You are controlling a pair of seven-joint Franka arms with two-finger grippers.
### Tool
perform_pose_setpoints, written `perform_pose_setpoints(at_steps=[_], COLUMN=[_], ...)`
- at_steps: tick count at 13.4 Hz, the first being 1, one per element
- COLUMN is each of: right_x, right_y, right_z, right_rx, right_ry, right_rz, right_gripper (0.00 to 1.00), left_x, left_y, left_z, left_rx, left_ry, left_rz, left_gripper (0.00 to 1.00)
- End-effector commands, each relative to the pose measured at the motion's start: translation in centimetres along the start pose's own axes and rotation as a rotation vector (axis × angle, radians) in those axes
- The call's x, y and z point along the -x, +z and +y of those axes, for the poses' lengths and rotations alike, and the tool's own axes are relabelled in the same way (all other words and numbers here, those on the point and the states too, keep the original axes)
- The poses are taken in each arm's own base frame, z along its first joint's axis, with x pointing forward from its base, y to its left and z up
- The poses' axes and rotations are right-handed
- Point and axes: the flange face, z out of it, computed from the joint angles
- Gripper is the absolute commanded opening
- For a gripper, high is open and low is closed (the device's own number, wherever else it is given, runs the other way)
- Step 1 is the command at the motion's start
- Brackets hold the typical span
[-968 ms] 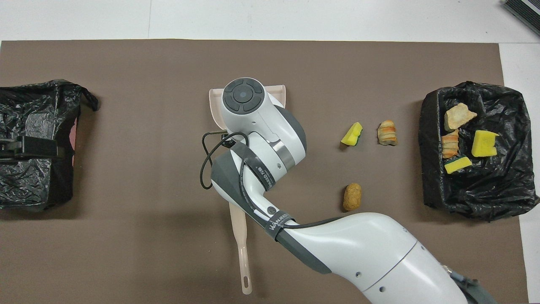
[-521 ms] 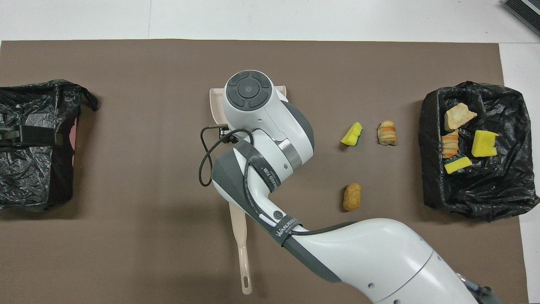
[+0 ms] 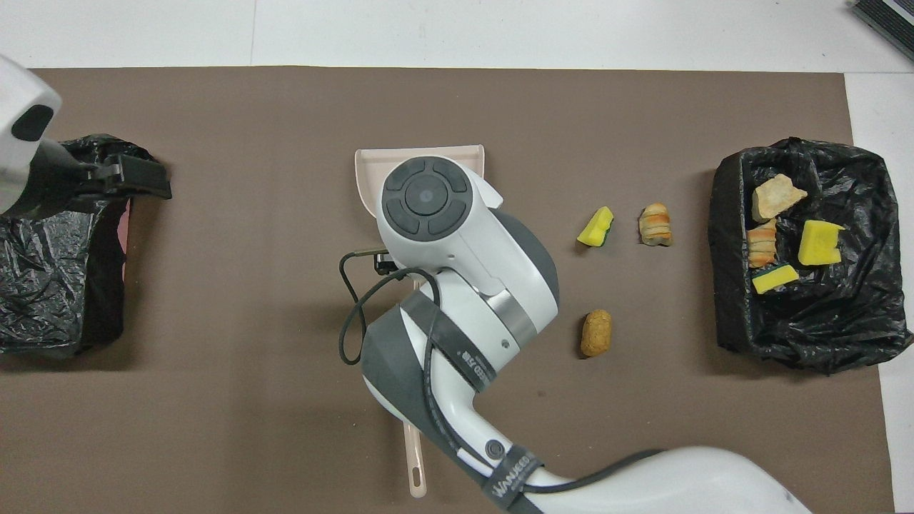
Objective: Sweep and dump trash in bin
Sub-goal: 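Reach the left gripper to the dustpan handle while the right gripper withdraws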
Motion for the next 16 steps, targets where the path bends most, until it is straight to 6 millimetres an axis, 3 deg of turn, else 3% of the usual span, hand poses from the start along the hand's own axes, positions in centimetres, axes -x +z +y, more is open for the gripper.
perform_pose_setpoints(at_steps=[1,3,5,6,8,9,10,12,16], right_x=[5.7,9.7,12.8,13.9,15.9,17.7,18.7,20.5,23.0], right_y=[0.2,1.8,3.9,4.5,5.1,5.6,6.0,6.0,8.2], right_z=[2.0,1.6,2.5,2.7,1.9,0.8,1.2,-0.1,-3.6], right_rx=[0.024,0.033,-0.003,-0.009,0.0,0.008,0.018,-0.017,-0.05], right_ry=[0.023,-0.003,-0.015,-0.025,-0.044,-0.067,-0.068,-0.068,-0.098], right_rz=[-0.027,-0.018,-0.001,-0.003,-0.017,-0.026,-0.03,-0.065,-0.061], right_gripper=[0.87,0.87,0.87,0.87,0.88,0.88,0.88,0.88,0.85], left_x=[-2.9,-2.6,-2.4,-1.6,-0.6,0.8,2.0,4.2,7.6], left_y=[1.7,3.4,7.0,7.7,11.3,13.3,14.6,17.8,22.8], left_z=[3.2,7.3,11.4,13.5,16.5,19.2,21.6,24.0,26.1], left_rx=[-0.005,0.011,0.026,0.028,0.015,0.01,0.016,0.007,0.005], left_ry=[-0.008,-0.012,-0.042,-0.013,0.035,0.08,0.117,0.159,0.199], left_rz=[0.002,0.016,0.004,-0.003,-0.054,-0.083,-0.091,-0.121,-0.135], left_gripper=[1.0,1.0,1.0,1.0,1.0,1.0,1.0,1.0,1.0])
